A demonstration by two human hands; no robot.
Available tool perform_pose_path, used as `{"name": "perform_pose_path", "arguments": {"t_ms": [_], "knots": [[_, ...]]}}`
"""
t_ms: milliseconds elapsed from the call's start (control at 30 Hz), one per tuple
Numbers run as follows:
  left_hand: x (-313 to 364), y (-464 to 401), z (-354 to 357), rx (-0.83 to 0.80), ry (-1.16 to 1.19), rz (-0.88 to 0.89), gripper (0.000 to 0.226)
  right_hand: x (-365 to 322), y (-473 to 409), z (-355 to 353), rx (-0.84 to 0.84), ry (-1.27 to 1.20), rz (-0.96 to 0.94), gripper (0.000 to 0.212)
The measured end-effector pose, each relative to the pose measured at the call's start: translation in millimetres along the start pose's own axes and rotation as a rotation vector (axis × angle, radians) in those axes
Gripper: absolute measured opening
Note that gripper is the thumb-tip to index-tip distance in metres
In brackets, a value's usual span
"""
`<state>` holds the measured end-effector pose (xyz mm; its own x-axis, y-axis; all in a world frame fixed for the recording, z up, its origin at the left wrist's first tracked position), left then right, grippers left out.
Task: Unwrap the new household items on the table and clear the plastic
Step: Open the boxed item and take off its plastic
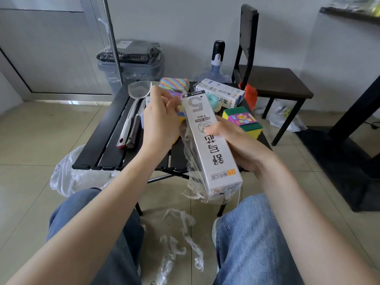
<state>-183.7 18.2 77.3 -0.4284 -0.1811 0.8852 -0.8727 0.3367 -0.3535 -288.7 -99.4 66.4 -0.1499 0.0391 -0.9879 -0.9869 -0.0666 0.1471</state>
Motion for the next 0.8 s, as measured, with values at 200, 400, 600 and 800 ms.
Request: {"name": "perform_pose_path", "arguments": {"t_ms": [200, 400, 600, 800], "knots": [[-3.5, 1.6, -2.4, -0.083, -0.056, 0.044, 0.020, 4.8, 3.1, -4.1, 0.109, -0.034, -0.042, 0.010], [-1.0, 0.9, -11.4, -0.161, -0.438, 0.340, 0.023, 11.0, -1.9, -7.6, 0.225, 0.016, -0.020, 0.012], [-5.6, 1.3, -8.6, -0.115, -0.336, 0.139, 0.011, 13.4, -5.9, 0.8, 0.232, 0.084, 0.031, 0.032], [-18.7, -8.1, -15.0, -0.160, 0.377, -0.340, 0.016, 4.9, -1.8, -0.8, 0.194, 0.036, 0.008, 0.014]]}}
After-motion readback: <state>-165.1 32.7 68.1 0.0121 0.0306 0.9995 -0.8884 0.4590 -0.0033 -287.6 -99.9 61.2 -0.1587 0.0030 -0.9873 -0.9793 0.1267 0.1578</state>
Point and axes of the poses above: each hand's wrist, its own y-axis away from the middle knuckle, its own z-axis out of the palm, x = y × z, the point moved 3 cm from there along -y, towards the middle knuckle, and after that the axes turned 8 degrees about -x, right-handed, at the moved point
